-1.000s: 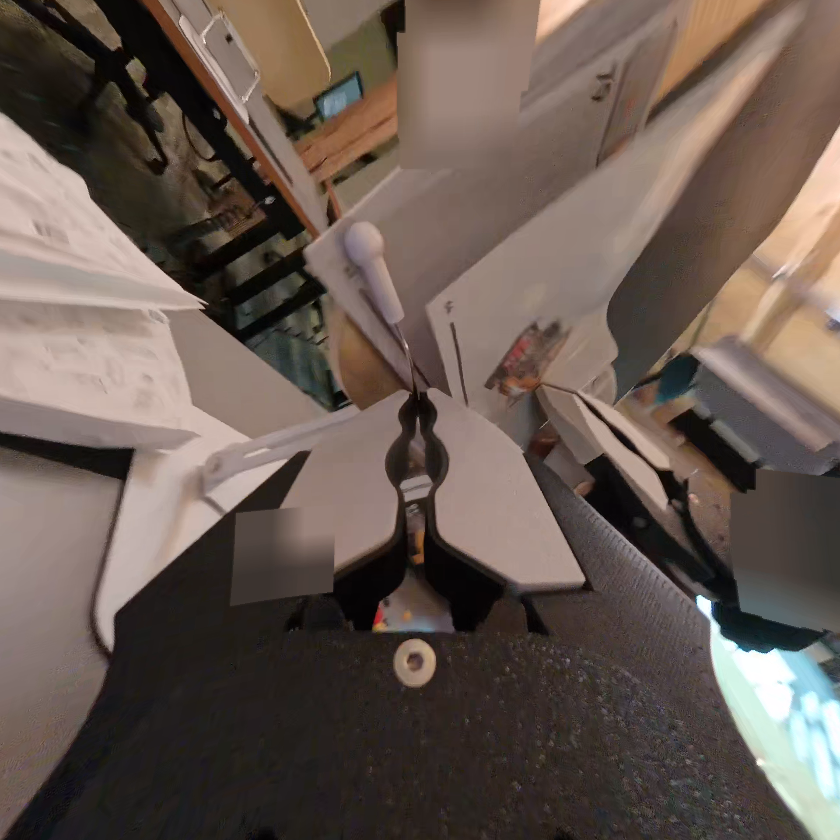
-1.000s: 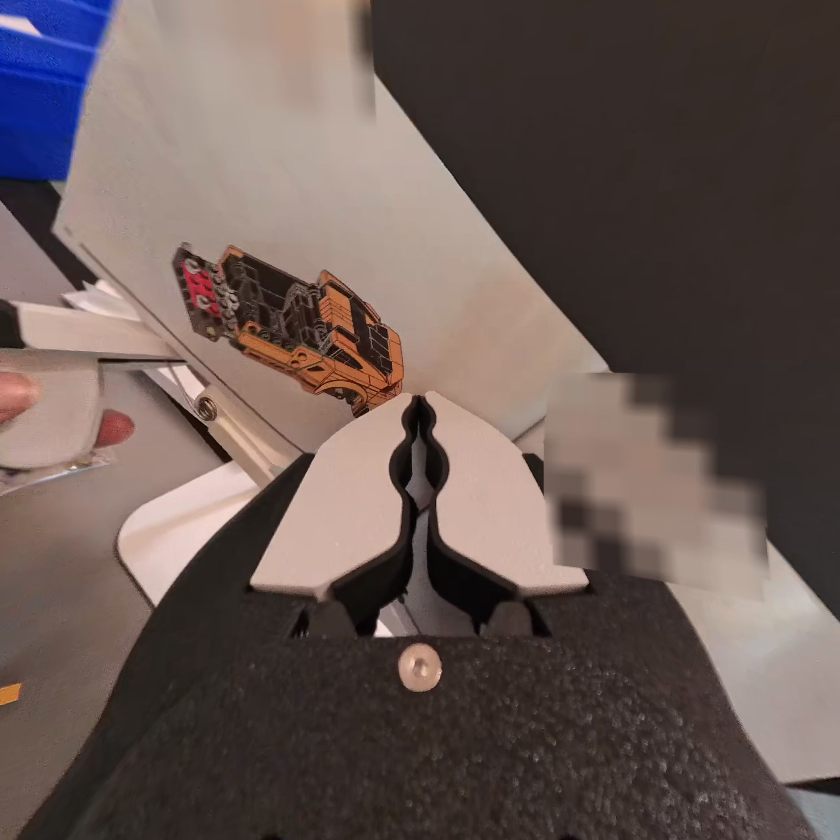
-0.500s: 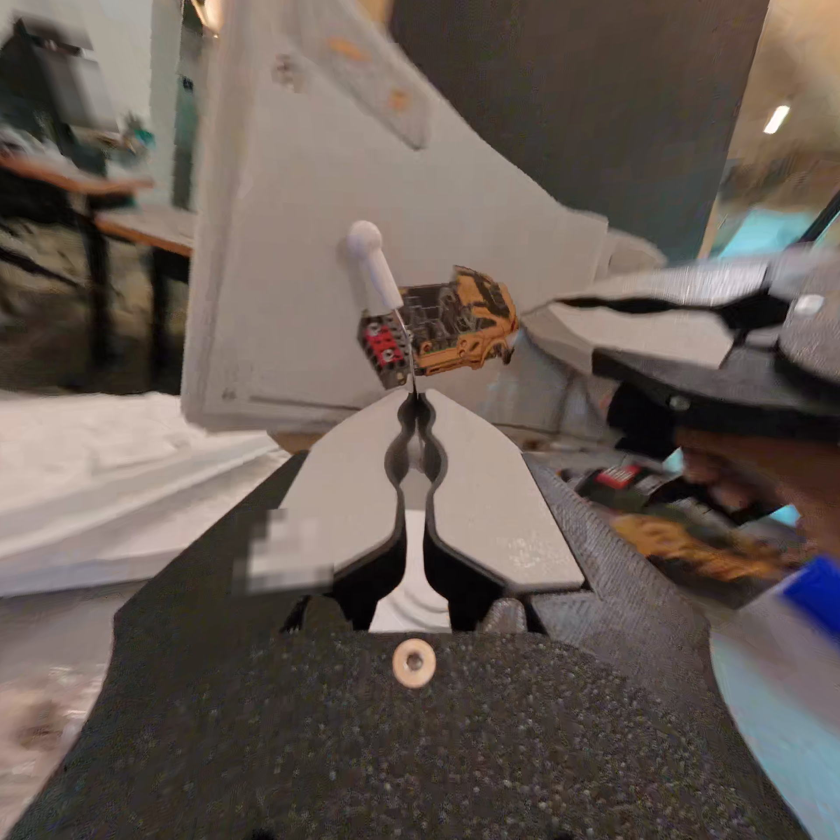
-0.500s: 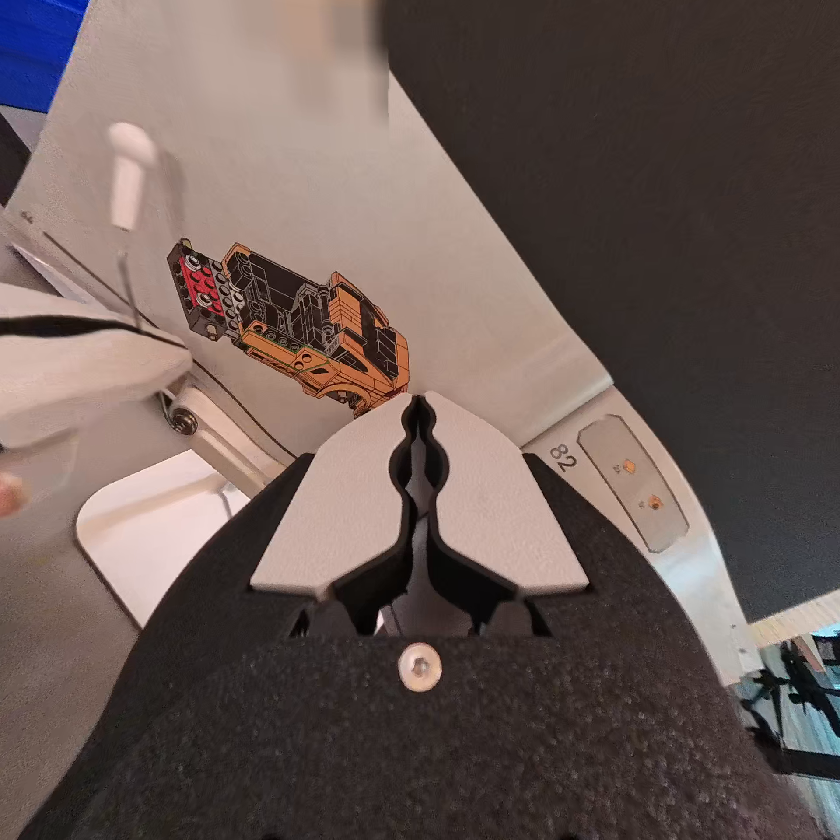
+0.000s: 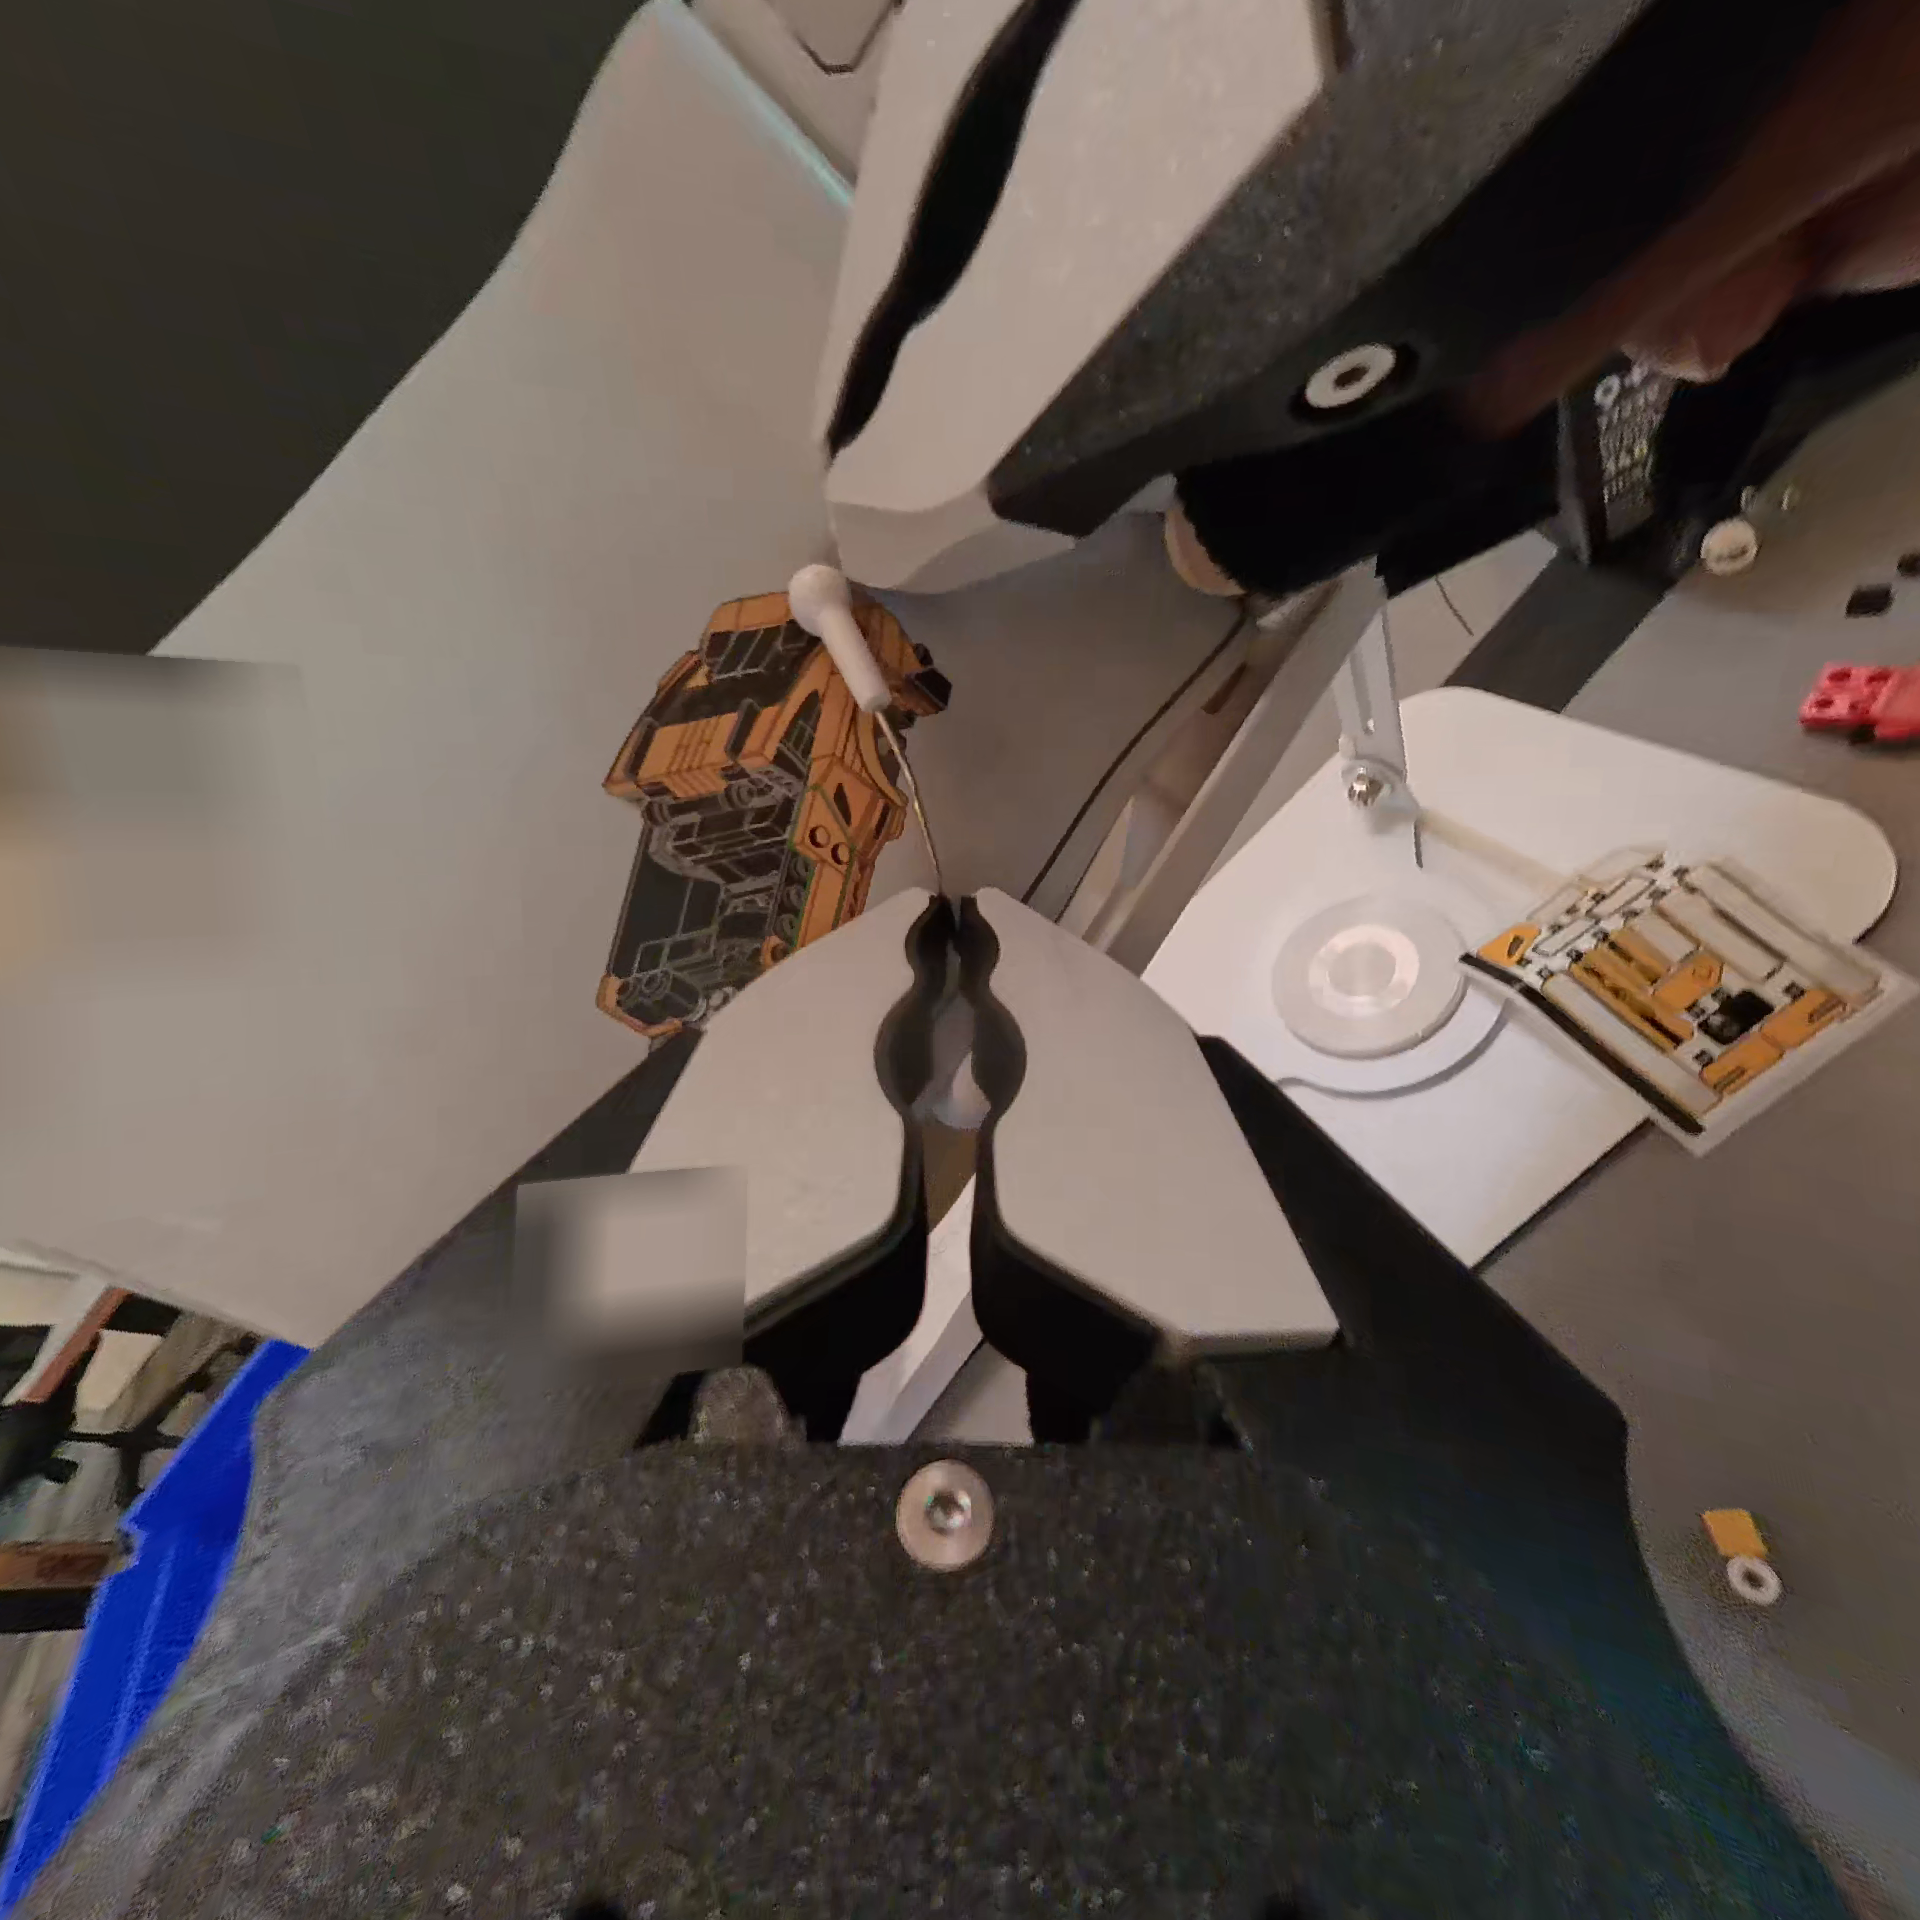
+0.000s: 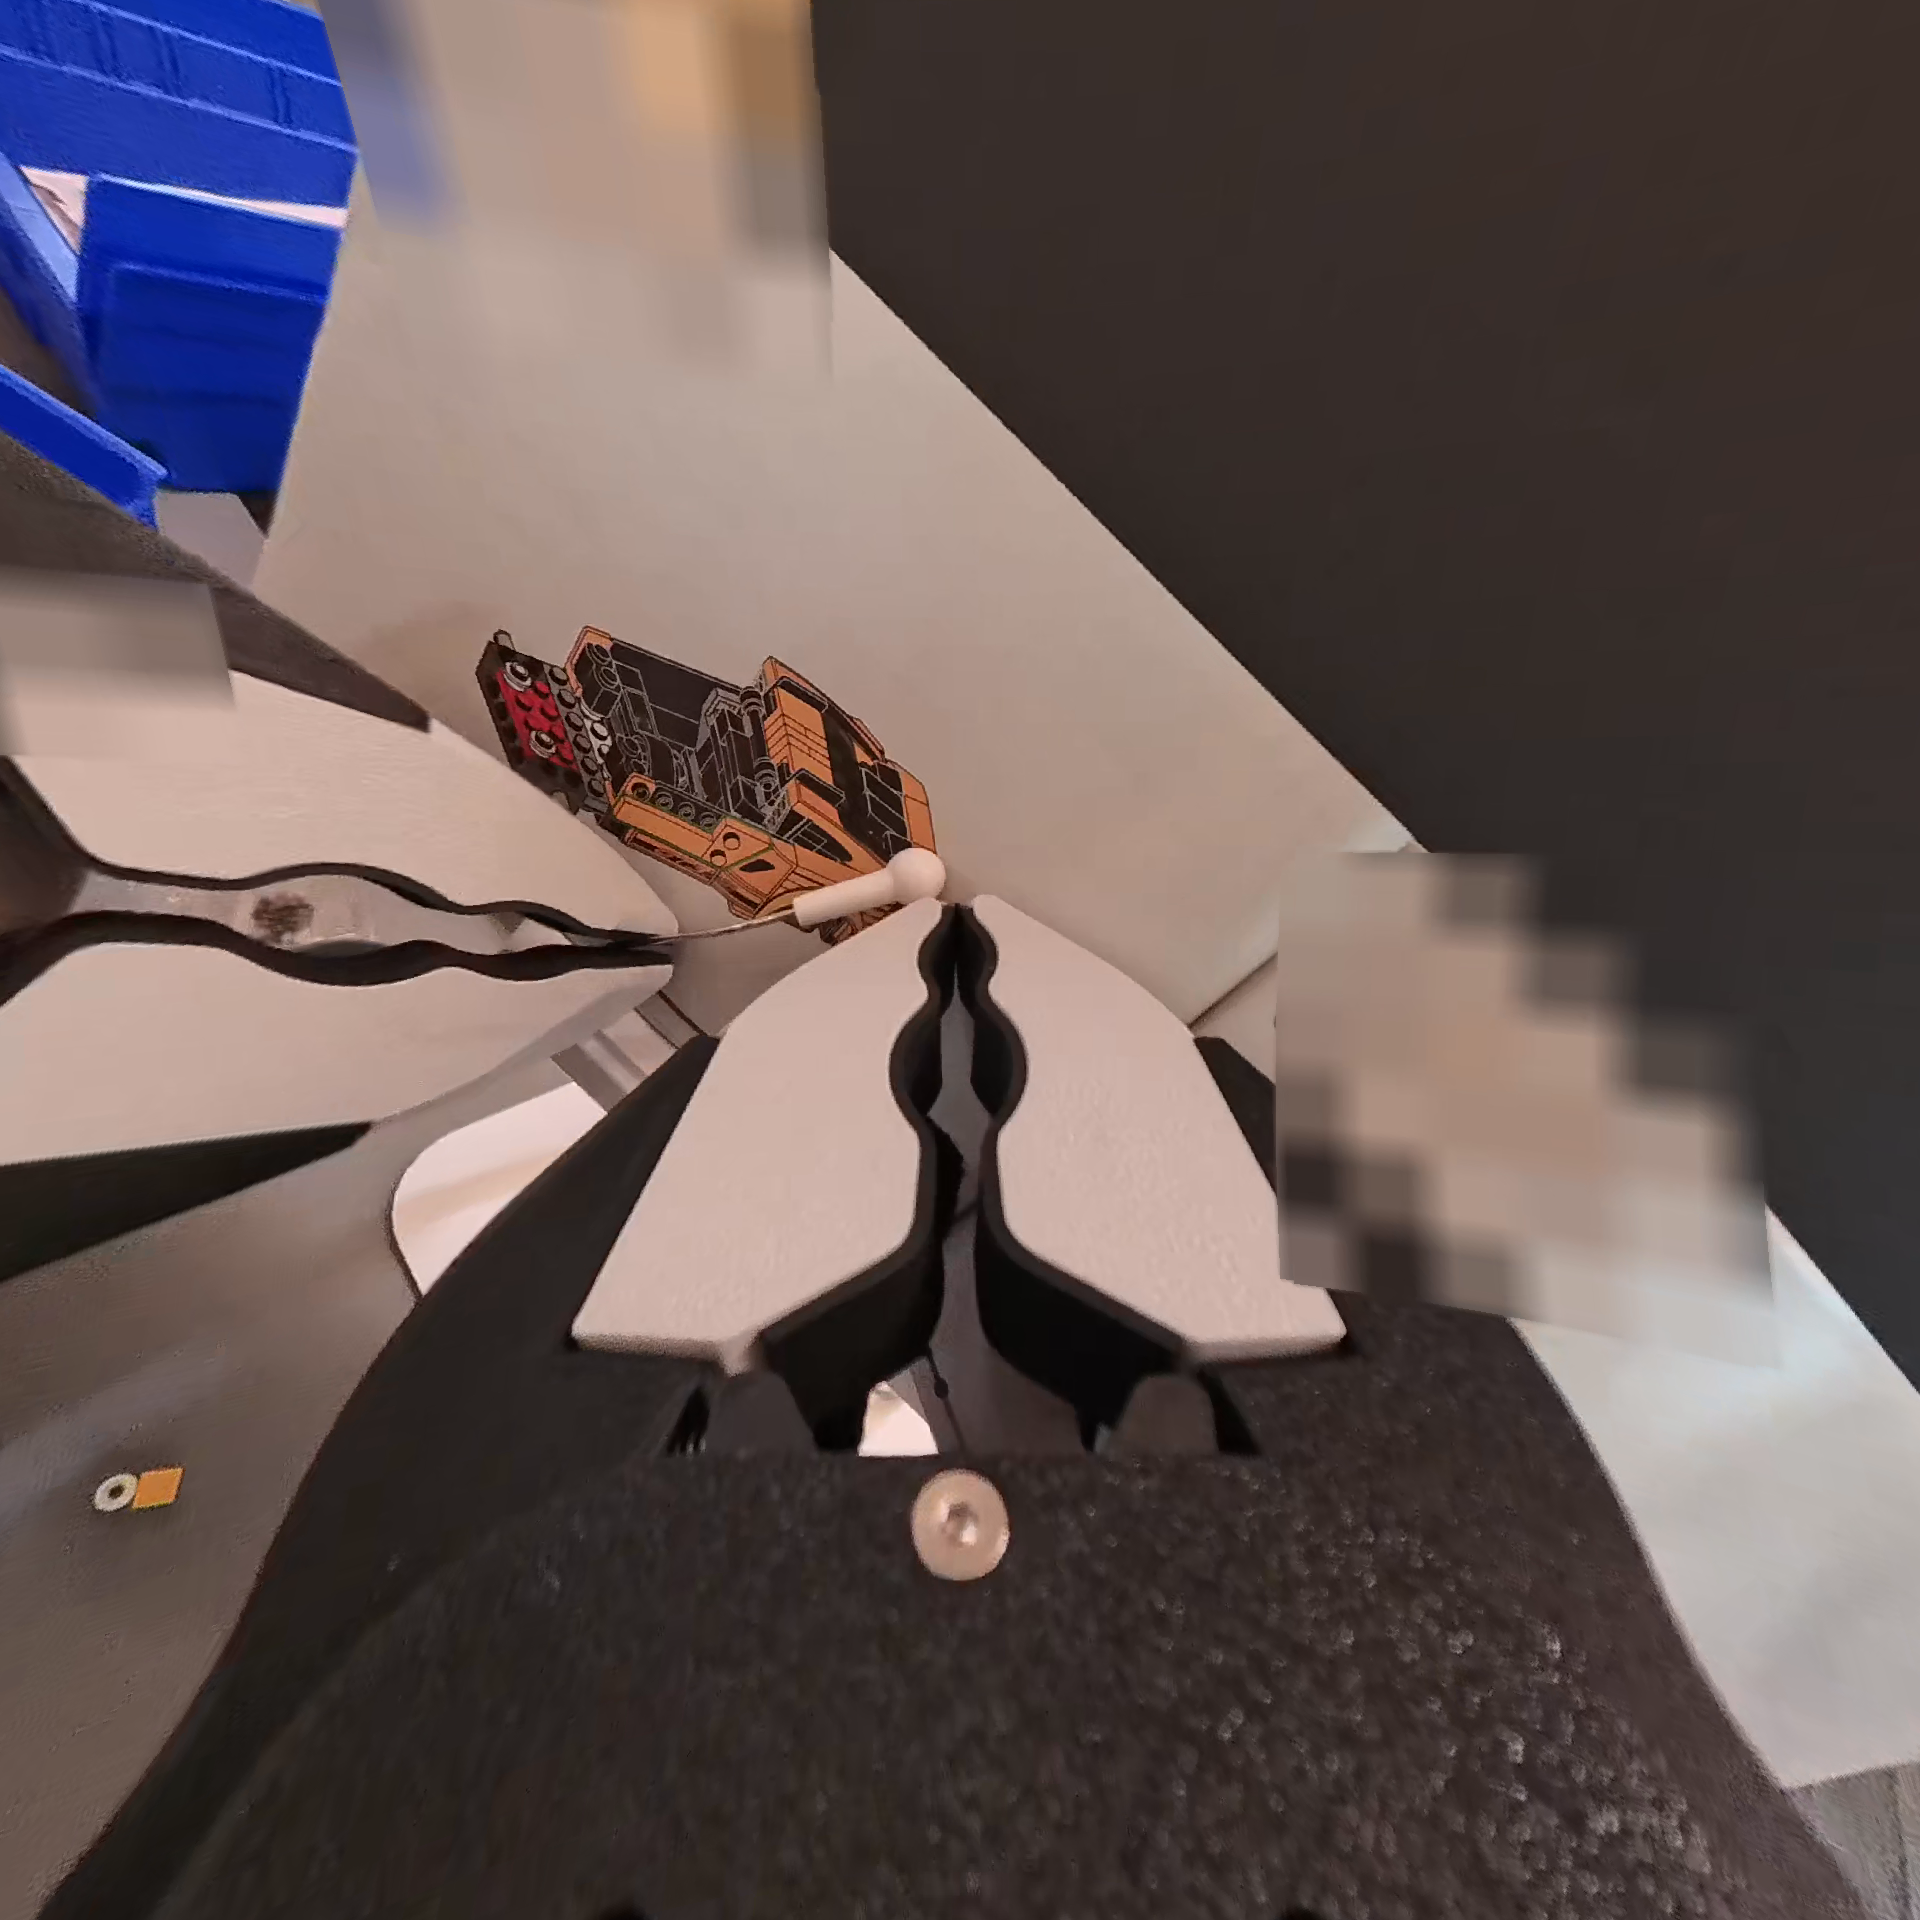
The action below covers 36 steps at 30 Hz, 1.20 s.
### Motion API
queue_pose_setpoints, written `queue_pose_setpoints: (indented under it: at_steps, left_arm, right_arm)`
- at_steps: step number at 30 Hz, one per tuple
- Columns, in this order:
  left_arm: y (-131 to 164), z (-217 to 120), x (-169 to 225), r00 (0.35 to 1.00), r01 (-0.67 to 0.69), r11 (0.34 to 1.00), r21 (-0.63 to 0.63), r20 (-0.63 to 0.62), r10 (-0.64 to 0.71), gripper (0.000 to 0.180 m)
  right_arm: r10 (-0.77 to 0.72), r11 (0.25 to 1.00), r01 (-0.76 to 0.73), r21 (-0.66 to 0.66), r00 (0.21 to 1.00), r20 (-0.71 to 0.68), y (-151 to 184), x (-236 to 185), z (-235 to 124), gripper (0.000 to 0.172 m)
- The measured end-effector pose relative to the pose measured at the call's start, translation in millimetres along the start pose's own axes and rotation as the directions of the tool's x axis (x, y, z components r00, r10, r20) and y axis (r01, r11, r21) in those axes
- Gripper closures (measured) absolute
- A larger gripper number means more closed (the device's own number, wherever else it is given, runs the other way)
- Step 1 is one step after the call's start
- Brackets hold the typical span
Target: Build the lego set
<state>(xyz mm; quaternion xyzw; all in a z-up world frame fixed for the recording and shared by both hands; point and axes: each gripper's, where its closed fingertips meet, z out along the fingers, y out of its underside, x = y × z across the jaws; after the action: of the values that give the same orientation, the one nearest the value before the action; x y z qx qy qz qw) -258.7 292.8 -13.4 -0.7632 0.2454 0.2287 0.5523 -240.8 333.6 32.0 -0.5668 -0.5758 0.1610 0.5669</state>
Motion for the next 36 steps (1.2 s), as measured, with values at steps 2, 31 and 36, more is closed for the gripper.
queue_pose_setpoints:
  at_steps: [2, 31, 36]
  left_arm:
    - [0.5, -0.2, 0.3, 0.999, -0.041, 0.999, -0.013, -0.021, 0.041, 0.178]
    - [-13.9, -18.7, 11.6, 0.996, -0.07, 0.997, -0.028, 0.052, 0.071, 0.171]
    - [-36.9, -62.8, -3.9, 0.878, 0.471, 0.838, 0.275, -0.054, -0.476, 0.175]
  right_arm:
    - [-0.009, 1.0, 0.009, 0.005, 1.0, 0.005, 0.3, -0.5, -1.6, 0.172]
    - [-0.133, 0.985, 0.148, 0.088, 0.98, -0.15, 3.0, 27.5, -38.1, 0.172]
    - [0.167, 0.944, -0.103, 0.314, 0.969, -0.184, 2.4, 42.6, -94.0, 0.172]
